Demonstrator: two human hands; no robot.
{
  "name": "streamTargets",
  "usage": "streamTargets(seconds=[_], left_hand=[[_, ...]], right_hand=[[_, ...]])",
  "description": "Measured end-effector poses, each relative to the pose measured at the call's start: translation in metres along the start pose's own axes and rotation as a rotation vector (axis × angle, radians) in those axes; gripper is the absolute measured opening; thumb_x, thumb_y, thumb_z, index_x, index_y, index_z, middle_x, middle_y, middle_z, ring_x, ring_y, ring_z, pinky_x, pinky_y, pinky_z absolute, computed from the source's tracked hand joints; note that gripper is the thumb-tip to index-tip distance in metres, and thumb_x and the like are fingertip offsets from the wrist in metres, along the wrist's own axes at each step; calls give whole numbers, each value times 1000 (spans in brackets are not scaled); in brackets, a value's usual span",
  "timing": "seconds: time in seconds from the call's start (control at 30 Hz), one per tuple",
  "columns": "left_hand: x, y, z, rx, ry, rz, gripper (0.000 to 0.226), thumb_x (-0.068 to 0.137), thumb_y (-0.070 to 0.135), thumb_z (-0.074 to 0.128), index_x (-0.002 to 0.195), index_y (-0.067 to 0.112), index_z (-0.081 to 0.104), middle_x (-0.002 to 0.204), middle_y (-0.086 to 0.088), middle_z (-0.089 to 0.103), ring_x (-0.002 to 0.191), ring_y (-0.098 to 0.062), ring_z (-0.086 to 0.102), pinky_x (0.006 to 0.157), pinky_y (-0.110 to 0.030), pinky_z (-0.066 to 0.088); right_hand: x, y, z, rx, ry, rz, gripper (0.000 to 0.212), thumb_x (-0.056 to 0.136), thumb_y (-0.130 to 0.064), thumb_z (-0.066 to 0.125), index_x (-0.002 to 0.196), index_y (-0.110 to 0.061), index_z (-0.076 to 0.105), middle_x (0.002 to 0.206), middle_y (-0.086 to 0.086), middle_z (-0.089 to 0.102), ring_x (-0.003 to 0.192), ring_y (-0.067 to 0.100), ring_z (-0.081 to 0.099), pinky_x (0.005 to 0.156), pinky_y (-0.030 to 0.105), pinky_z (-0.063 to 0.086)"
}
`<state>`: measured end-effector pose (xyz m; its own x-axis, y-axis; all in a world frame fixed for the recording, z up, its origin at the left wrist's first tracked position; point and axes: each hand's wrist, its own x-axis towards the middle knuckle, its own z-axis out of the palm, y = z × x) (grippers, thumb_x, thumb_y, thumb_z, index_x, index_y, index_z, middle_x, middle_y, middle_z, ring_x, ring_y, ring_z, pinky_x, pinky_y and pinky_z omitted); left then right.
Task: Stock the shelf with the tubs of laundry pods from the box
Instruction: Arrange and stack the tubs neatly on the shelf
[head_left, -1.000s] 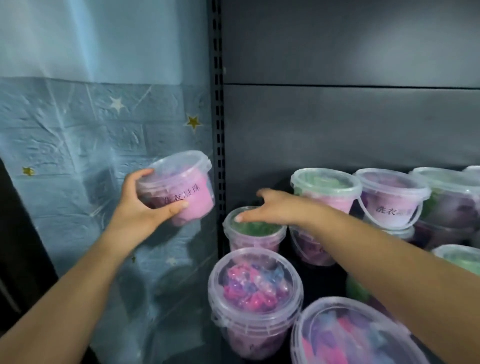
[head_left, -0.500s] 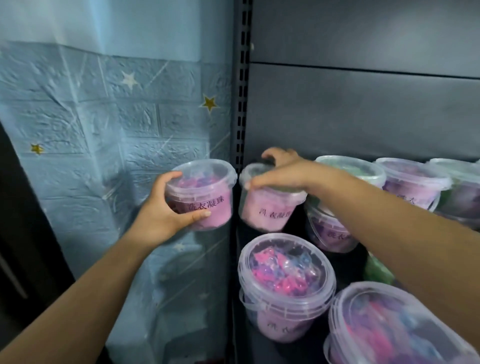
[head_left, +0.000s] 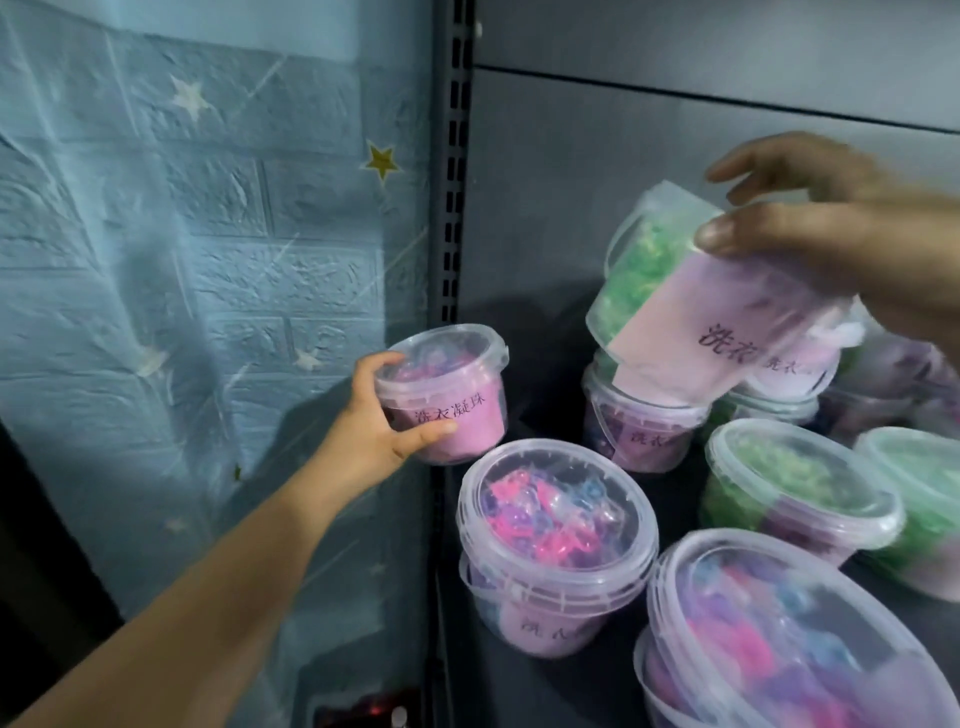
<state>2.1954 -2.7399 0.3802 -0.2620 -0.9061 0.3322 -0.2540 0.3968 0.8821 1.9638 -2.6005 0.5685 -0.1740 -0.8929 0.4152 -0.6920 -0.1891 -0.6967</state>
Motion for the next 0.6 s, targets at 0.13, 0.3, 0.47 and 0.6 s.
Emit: streamTargets(seconds=[0.13,0.3,0.47,0.6], left_hand=[[-8,-2,11,100,-163,16,96,37,73,60,119,34,28,126,-5,44,112,-18,49,95,-27,39],[-3,10,20,135,-349,-63,91,47,75,49,125,38,19,139,-9,31,126,-22,39,108,-36,32],[10,20,20,120,-412,-176,67,80,70,31,135,35,20,146,-7,29,124,-18,38,108,-42,33],[13,29,30,191,-410,-216,58,87,59,35,137,34,19,141,-7,32,124,-24,43,105,-42,37]], right_hand=[[-16,9,5,-10,-77,25,57,18,-63,70,72,-52,60,96,-18,52,90,11,55,75,26,42],[-28,15,4,-22,-107,52,72,8,-69,71,77,-52,59,97,-22,52,89,8,58,71,23,42],[-32,20,-1,4,-87,60,67,19,-61,77,82,-48,58,103,-18,53,95,9,58,68,22,41],[-37,26,-5,2,-87,74,77,5,-74,72,78,-50,60,95,-22,56,82,2,60,65,19,46]])
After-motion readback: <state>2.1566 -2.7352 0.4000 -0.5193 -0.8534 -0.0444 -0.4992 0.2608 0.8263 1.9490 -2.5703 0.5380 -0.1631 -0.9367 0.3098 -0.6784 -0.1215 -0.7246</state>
